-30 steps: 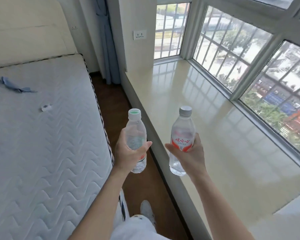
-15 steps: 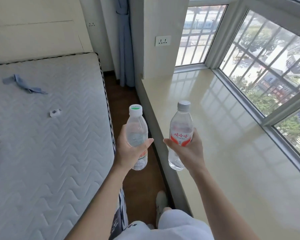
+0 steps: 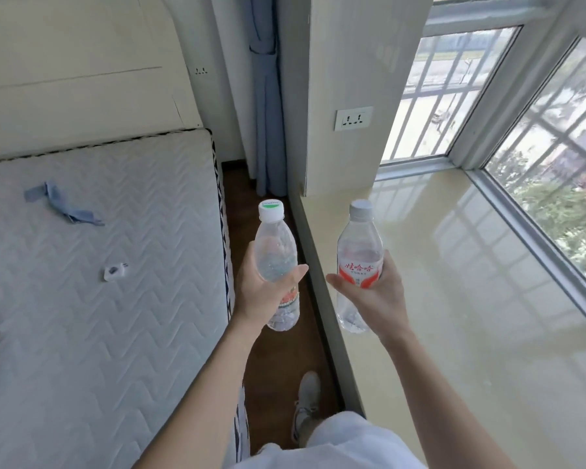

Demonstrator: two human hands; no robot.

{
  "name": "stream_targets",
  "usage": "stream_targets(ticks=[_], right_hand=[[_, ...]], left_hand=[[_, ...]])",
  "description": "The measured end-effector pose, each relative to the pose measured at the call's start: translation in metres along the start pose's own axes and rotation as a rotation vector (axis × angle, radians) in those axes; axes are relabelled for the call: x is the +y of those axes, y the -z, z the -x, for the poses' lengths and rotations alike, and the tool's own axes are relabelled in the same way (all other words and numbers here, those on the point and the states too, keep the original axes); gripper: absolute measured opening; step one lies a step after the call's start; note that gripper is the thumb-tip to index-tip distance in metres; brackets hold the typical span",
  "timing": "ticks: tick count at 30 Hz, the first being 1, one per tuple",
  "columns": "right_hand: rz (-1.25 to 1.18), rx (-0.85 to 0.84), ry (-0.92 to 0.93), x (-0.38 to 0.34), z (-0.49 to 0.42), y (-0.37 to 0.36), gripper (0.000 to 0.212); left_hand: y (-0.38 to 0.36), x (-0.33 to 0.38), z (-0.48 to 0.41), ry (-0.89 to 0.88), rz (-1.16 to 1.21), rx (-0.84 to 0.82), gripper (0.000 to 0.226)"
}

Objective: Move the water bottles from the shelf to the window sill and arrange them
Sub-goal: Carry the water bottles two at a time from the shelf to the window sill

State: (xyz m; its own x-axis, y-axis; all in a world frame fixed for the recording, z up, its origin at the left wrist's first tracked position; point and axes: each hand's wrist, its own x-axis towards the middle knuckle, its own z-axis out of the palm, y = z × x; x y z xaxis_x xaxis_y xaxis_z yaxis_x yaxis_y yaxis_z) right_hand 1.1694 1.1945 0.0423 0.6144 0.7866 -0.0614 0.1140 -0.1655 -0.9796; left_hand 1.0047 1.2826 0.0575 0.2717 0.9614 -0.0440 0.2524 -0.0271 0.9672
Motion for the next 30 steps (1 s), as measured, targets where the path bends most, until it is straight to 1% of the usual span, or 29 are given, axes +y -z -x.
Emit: stream_targets(ticks=[4, 8, 11, 16, 20, 23, 30], right_hand=[[-0.008, 0.045, -0.011, -0.014, -0.085, 0.002, 0.060], [-0.035, 0.097, -0.027, -0.020, -0.144, 0.004, 0.057], [-0.045, 0.129, -0.050, -0.021, -0.175, 0.005, 0.058], [-0.076, 0.196, -0.126, -0.014, -0.216, 0.011, 0.054], [-0.054, 0.303, -0.173, -0.008, -0.246, 0.019, 0.054], [-0.051, 0.402, -0.195, -0.004, -0.271, 0.028, 0.054], [-0.095, 0.689, -0.278, 0.004, -0.322, 0.033, 0.056]], left_hand=[[-0.023, 0.012, -0.080, 0.023, 0.001, -0.051, 0.059], [-0.045, 0.023, -0.137, 0.014, 0.000, -0.095, 0.060], [-0.063, 0.026, -0.173, 0.020, 0.001, -0.135, 0.061], [-0.094, 0.032, -0.227, 0.007, 0.001, -0.220, 0.056], [-0.119, 0.028, -0.272, 0.009, 0.023, -0.313, 0.066], [-0.148, 0.030, -0.310, -0.009, 0.018, -0.412, 0.061], [-0.204, 0.045, -0.402, -0.072, -0.019, -0.743, 0.056]])
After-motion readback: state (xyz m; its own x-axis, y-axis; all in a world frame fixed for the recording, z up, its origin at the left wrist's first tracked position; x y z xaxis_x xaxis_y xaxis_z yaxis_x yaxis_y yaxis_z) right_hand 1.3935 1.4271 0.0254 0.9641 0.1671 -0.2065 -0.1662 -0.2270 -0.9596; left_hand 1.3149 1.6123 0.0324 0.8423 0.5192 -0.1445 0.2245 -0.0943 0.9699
